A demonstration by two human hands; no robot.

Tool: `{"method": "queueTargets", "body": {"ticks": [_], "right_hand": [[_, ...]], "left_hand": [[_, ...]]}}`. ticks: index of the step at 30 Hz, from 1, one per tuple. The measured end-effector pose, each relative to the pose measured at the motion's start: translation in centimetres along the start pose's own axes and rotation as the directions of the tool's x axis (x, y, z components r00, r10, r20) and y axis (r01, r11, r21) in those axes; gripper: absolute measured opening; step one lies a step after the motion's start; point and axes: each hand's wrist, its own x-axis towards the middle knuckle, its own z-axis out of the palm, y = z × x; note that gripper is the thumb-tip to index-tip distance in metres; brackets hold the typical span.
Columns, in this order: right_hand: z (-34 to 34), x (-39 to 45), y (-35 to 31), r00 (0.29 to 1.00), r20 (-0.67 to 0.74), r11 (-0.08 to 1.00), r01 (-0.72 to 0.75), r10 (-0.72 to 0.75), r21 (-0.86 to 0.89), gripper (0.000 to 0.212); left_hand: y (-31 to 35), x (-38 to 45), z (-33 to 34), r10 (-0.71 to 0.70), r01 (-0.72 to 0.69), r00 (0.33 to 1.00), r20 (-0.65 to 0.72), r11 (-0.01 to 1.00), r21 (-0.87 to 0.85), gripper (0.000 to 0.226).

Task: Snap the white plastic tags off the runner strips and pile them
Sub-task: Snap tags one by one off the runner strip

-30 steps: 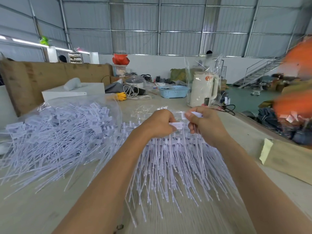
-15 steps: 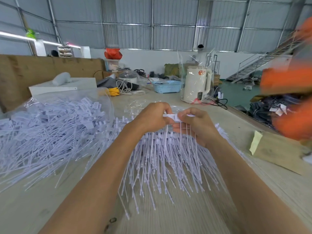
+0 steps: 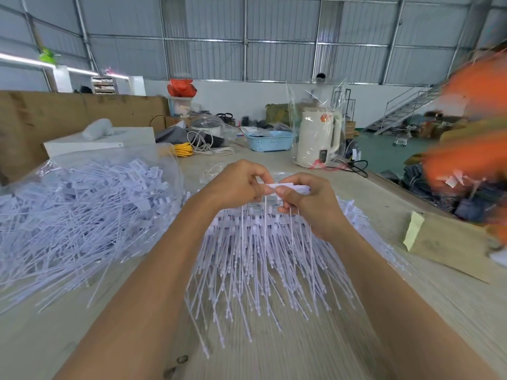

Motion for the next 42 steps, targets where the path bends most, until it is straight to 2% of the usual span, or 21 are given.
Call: {"method": "queueTargets", "body": {"ticks": [10, 15, 17, 21, 23, 28, 32, 36, 40, 42], "right_hand": [[-0.1, -0.2, -0.1, 0.997, -0.054, 0.994, 0.058, -0.063, -0.096, 0.004], [0.0, -0.3, -0.2, 0.995, -0.058, 0.992, 0.073, -0.079, -0.106, 0.005], [-0.1, -0.4, -0.3, 0.997, -0.047, 0.997, 0.058, -0.061, -0.051, 0.004], [-0.2, -0.3, -1.2, 1.0, -0.002, 0.983, 0.001, -0.001, 0.181, 0.008], [-0.3, -0.3, -1.5, 1.0, 0.029, 0.978, -0.003, -0.004, 0.209, 0.01], [-0.6, -0.4, -1.3, 0.997, 0.077, 0.992, -0.018, 0.009, 0.125, 0.004], [-0.4, -0.4, -0.9, 0.999, -0.012, 0.999, 0.031, -0.031, -0.017, 0.01], [-0.2, -0.3, -0.6, 0.994, -0.092, 0.997, 0.058, -0.063, -0.054, 0.014], [-0.1, -0.4, -0.7, 0.989, -0.101, 0.992, 0.095, -0.104, -0.089, 0.017], [0.2, -0.5, -0.9, 0.987, -0.092, 0.987, 0.123, -0.133, -0.1, 0.012]], "left_hand": [[0.1, 0.1, 0.4, -0.021, 0.018, 0.999, -0.032, 0.994, -0.105, 0.008], [0.5, -0.1, 0.5, -0.043, 0.04, 0.998, -0.055, 0.998, -0.058, 0.011], [0.8, -0.2, 0.5, -0.034, 0.031, 0.998, -0.06, 0.998, -0.056, 0.01], [1.3, -0.2, -0.1, 0.006, -0.013, 0.993, -0.122, 0.999, -0.052, 0.012], [1.5, -0.2, -0.5, 0.03, -0.037, 0.99, -0.14, 0.998, -0.043, 0.011], [1.5, -0.5, -0.4, 0.024, -0.029, 0.996, -0.087, 0.998, -0.062, 0.011], [1.1, -0.4, 0.3, -0.068, 0.067, 0.998, -0.001, 0.99, -0.121, 0.016], [0.9, -0.2, 0.6, -0.103, 0.105, 0.995, 0.017, 0.979, -0.174, 0.017], [0.6, -0.1, 0.4, -0.106, 0.109, 0.994, 0.026, 0.971, -0.211, 0.032], [0.6, -0.1, 0.2, -0.1, 0.103, 0.995, 0.023, 0.96, -0.262, 0.03]]}}
